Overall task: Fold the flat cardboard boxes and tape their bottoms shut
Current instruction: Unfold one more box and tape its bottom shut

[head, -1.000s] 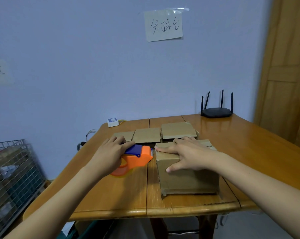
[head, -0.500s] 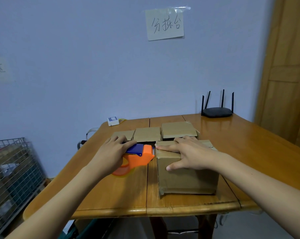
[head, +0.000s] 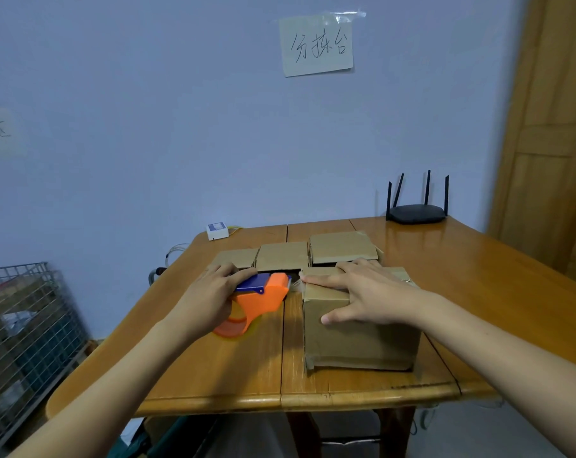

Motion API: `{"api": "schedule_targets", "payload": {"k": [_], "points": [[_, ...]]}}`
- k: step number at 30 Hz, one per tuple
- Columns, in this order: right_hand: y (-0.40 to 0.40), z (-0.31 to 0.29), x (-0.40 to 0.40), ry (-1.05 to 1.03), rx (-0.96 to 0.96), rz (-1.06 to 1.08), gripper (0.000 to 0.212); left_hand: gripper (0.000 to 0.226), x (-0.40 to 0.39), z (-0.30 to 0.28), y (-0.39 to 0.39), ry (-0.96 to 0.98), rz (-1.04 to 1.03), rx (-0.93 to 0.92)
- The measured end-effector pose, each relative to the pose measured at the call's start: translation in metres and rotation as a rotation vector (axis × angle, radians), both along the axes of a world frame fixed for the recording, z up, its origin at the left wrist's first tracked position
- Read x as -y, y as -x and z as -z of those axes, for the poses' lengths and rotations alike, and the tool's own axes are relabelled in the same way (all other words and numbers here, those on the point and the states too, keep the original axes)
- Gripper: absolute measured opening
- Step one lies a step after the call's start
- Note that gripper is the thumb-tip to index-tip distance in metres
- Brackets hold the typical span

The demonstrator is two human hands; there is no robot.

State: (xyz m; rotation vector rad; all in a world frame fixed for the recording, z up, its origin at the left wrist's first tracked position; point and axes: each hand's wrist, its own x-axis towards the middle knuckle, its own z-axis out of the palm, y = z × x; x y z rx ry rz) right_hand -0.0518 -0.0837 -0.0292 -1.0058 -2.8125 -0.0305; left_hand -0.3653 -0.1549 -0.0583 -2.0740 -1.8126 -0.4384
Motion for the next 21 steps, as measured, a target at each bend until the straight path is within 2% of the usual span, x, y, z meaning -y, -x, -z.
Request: {"api": "schedule_targets", "payload": {"k": [9,15,17,21], "points": [[-0.009,-0.008,-0.003,-0.005,-0.012,0.017,0.075,0.063,-0.002,0.004,0.005,-0.030,0.052,0.140],[-0.013,-0.006,-0.008,0.026,-0.015,0.015,0.075,0.063,-0.002,0.017,0.017,0.028,0.034,0.226],[-0.017,-0.006,-0.011,0.032,-0.014,0.032,0.075,0.064,0.000,0.021,0.027,0.032,-0.018,0.196],[-0.015,-0.006,-0.012,0.064,-0.048,0.015,0.073,0.067,0.004,0.022,0.022,0.057,-0.036,-0.009]]}}
